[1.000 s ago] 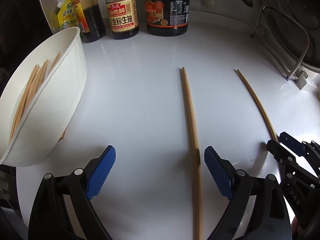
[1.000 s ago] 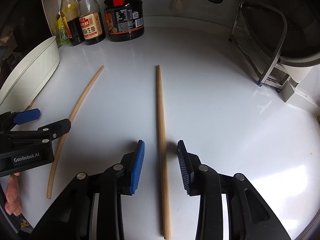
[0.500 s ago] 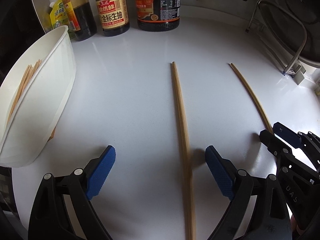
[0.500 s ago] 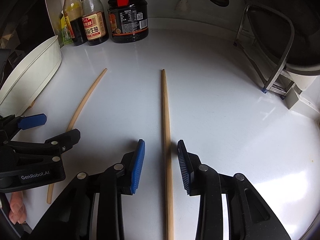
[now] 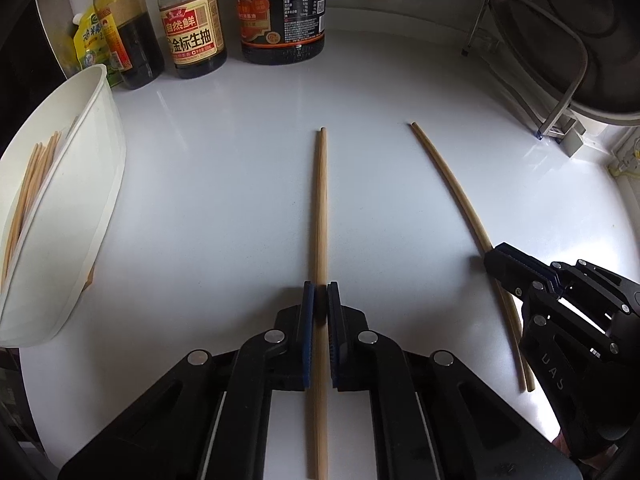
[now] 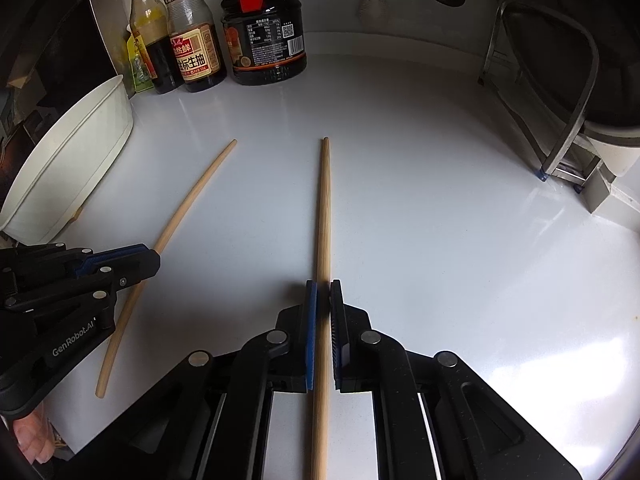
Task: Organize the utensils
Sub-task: 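Spread the last two chopsticks apart with the right tool while the left tool positions, then carry both held chopsticks over the basin and lower them into the water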
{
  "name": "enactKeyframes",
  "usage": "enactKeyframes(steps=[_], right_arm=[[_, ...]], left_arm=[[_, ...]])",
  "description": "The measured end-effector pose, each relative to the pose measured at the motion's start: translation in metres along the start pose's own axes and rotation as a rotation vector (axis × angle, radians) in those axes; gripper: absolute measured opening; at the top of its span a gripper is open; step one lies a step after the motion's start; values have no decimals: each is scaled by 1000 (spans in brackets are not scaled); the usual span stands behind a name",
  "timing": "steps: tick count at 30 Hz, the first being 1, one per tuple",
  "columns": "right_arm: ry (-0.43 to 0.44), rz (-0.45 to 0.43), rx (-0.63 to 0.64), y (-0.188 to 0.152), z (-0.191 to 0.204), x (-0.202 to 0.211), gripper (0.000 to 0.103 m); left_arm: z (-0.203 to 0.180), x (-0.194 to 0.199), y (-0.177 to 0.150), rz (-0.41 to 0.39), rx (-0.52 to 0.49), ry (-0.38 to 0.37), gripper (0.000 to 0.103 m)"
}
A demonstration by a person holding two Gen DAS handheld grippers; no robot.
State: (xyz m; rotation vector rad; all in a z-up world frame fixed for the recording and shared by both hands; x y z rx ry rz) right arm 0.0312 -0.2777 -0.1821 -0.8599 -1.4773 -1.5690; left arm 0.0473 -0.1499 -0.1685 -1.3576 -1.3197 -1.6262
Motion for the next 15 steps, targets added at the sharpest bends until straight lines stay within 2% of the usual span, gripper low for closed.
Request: enactKeyframes(steps=[7, 15], right_arm=[[34, -22, -21, 11, 15, 20, 6], [100, -95, 14, 55, 63, 56, 6]], left_arm=[[20, 34, 12, -51, 16, -4, 7], [73, 91, 34, -157, 59, 16, 7]])
Point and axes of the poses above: each gripper's, at about its wrist camera, not at the fingertips, and x roughly against the way its jaws point, z to its left, y to its top, the point moved 5 cm from there along -x, roughly the way its jaws point, and after that the axes turned 6 degrees about z, right-handed, at the moved point
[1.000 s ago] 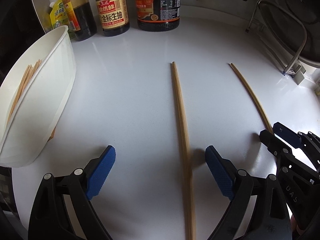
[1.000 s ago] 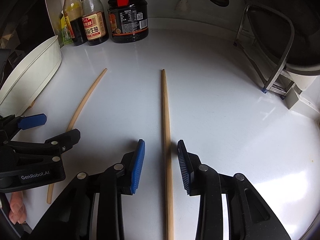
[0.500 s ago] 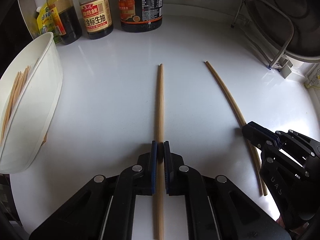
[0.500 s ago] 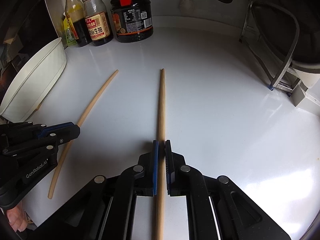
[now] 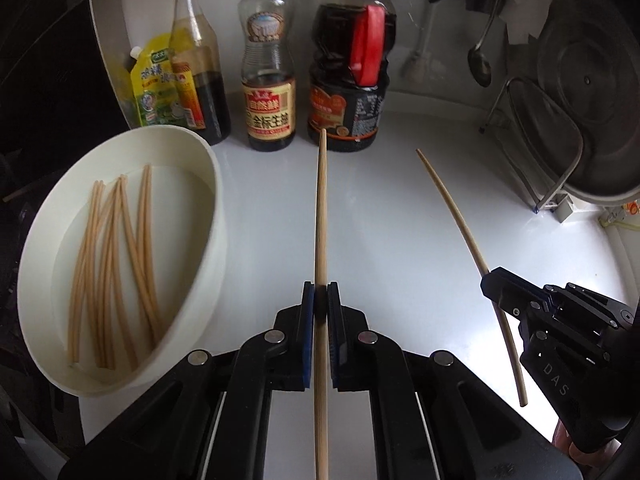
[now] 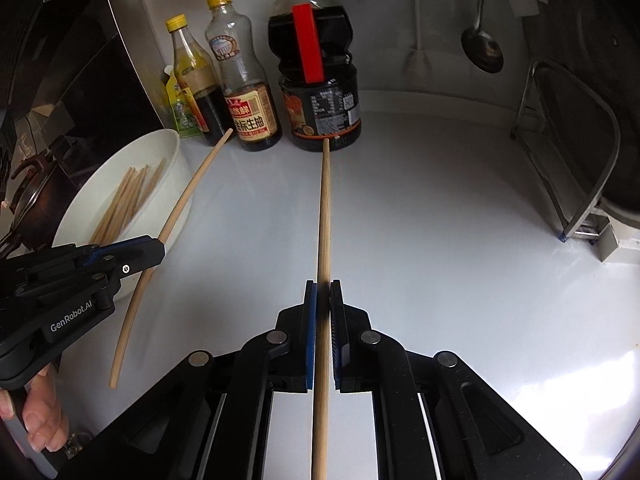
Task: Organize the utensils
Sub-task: 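Carry both held chopsticks over the basin and lower them into the water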
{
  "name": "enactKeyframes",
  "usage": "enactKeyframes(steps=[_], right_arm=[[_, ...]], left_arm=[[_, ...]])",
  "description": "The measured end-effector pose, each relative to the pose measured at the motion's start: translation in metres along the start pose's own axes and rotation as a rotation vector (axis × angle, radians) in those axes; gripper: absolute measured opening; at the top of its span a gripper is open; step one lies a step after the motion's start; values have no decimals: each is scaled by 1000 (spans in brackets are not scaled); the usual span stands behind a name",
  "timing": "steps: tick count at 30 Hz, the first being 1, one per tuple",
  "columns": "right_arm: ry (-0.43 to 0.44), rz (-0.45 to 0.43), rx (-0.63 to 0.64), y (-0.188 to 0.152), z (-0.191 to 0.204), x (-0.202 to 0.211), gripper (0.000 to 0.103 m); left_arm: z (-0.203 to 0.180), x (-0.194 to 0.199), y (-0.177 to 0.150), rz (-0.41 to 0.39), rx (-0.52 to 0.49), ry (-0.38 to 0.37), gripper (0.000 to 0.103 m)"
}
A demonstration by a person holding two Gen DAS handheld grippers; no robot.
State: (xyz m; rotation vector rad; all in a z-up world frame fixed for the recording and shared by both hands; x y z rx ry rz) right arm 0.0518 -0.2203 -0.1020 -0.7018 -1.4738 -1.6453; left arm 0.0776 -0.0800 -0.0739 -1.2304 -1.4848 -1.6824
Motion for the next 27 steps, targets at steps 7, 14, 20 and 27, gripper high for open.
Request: enactKeyframes(steps=[7, 14, 20, 27], right_arm=[[86, -46, 77, 46, 77, -2, 6], [170, -41, 152, 82, 162, -27, 6], [207, 30, 190, 103, 218, -68, 6], [190, 120, 181, 108, 237, -105, 6]], left_arm=[[82, 26, 19, -24, 96, 94, 7], [165, 33, 28, -16, 186, 140, 7], [215, 15, 29, 21, 218, 156, 7], [236, -14, 29, 76, 230, 144, 7]])
Point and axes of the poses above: each gripper's, at about its wrist camera, not at the fingertips, and x roughly against the way its jaws point, z to its left, y to its top, the point moved 5 cm from there along -x, roughly the way its jaws point, and after that the axes turned 6 degrees about z, right-handed, at the moved point
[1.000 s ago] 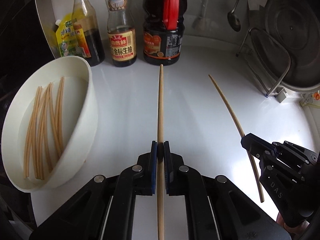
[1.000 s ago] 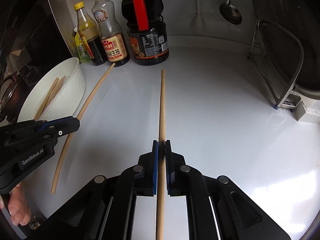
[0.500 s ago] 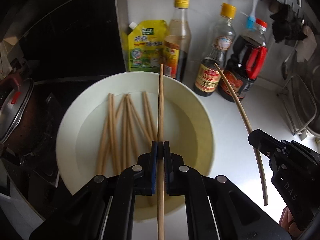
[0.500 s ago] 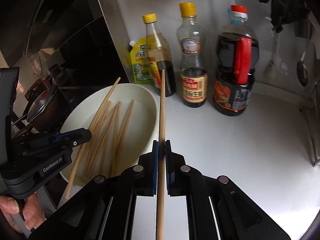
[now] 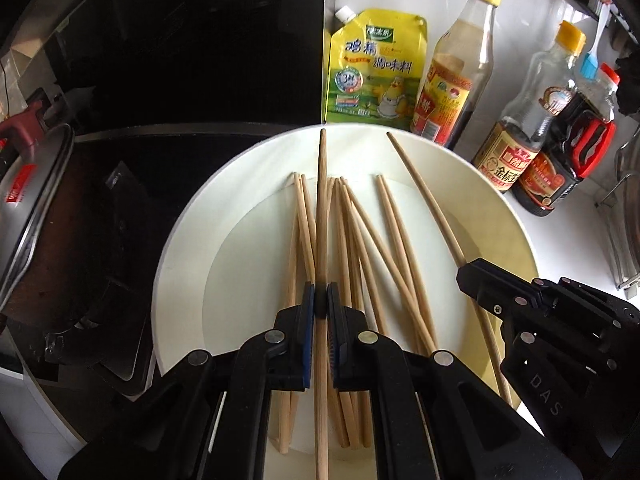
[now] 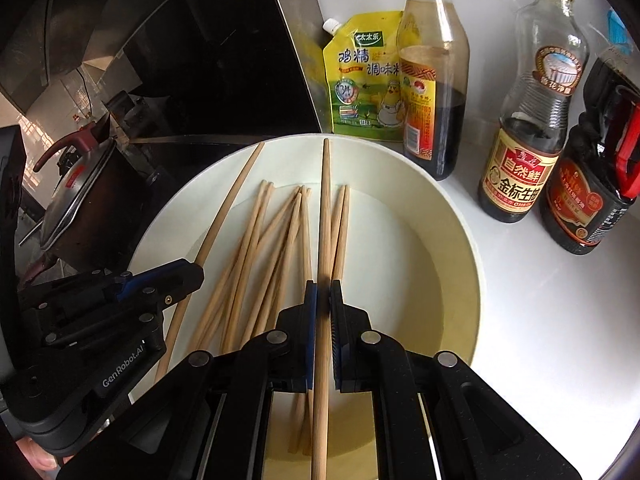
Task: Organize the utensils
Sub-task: 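Carry both held chopsticks over the basin and lower them into the water, then open the left tool to drop its chopstick while the right tool releases too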
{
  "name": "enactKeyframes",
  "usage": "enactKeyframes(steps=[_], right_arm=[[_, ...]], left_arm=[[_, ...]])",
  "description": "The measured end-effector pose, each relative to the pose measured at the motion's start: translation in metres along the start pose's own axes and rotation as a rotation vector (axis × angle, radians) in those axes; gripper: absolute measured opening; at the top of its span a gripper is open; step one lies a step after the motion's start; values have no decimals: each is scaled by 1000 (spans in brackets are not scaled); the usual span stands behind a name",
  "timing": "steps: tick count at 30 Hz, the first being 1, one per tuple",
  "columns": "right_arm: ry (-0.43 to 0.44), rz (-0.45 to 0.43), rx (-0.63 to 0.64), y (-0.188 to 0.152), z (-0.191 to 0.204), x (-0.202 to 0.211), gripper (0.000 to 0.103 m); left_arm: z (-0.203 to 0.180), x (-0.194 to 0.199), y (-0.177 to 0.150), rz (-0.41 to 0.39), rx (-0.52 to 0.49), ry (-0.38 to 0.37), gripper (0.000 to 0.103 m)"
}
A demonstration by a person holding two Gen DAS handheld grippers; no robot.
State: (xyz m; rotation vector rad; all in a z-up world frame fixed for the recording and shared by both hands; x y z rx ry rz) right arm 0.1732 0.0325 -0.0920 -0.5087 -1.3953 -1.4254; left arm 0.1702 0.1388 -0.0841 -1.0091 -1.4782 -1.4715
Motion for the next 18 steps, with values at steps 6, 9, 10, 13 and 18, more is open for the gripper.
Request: enactKeyframes(steps=[6, 9, 10, 13, 18], right_arm=[[-10, 41, -15, 0, -1, -14, 6], [-11, 43, -36, -2, -7, -12, 8], [-11, 39, -43, -2, -9, -11, 10], [-24, 17, -45, -1, -12, -4, 15], [-36, -13, -31, -2, -12, 11, 22]], left_arm=[[3, -18, 0, 39, 0, -9, 7], [5, -20, 0, 39, 12, -3, 27], [7, -18, 1, 32, 16, 4, 39], [11, -11, 2, 11, 29, 15, 53], [20, 1, 2, -8, 61, 37, 66]])
Point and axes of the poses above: each gripper's, at about its wrist camera, not at the fingertips, and x roughly against the way its jaws point, z to its left, y to its top, the point moved 5 cm from there along -x, roughly the way its jaws point, and after that the axes turned 6 degrees about z, right-handed, at the moved point
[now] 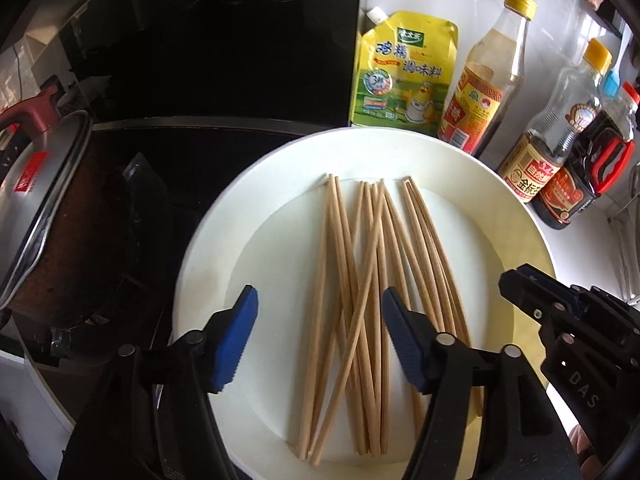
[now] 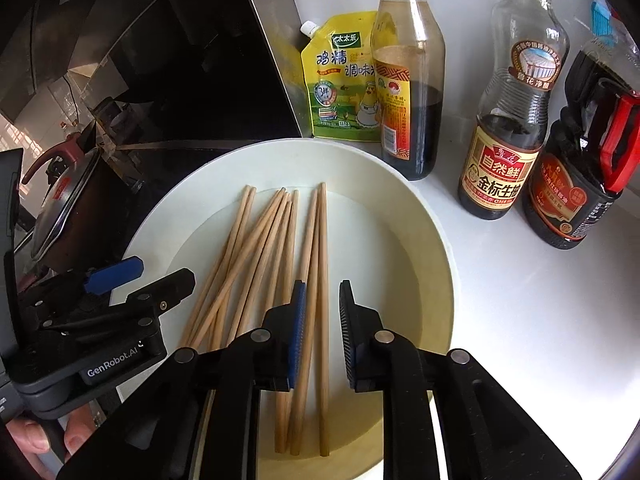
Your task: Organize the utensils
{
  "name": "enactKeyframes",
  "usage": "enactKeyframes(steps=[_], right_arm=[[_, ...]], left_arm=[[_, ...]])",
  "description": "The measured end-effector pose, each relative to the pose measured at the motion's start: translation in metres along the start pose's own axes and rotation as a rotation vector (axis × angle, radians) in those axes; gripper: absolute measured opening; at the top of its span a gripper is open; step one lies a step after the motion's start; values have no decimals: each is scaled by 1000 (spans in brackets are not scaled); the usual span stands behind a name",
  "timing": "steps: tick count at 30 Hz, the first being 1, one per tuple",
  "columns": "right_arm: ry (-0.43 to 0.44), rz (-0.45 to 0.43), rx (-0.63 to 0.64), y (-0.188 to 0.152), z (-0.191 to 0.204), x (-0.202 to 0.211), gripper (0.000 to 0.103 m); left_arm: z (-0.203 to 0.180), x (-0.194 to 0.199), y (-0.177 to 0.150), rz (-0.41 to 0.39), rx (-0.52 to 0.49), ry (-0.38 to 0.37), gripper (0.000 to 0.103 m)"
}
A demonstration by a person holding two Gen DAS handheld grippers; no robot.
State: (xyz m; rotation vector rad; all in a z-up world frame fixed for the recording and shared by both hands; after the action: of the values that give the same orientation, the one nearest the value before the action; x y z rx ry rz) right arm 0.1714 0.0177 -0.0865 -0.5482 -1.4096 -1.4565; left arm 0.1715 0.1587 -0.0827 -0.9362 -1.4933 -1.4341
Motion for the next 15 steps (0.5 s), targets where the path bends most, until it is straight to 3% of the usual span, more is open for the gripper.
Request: enactKeyframes(steps=[5, 8, 15], right_arm=[[-6, -22, 11, -5, 2, 14, 30], [-9, -28, 21, -8, 5, 20, 39], [-8, -49, 32, -18, 9, 38, 48]], left_arm=[[8, 15, -3, -22, 27, 16, 77], [11, 23, -6, -35, 38, 23, 79], [9, 45, -14, -66, 41, 42, 86]])
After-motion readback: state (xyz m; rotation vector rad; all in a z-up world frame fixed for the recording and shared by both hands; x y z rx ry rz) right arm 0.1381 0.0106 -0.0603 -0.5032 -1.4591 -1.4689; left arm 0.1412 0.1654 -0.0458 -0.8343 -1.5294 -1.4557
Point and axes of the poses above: each gripper's, at about its wrist camera, not at the fingertips, and x roughly against the way its jaws point, z to its left, y to its top, the point moved 5 cm from there along -x, roughly the way its jaws point, and after that the axes turned 6 degrees about z, right-handed, at the moved point
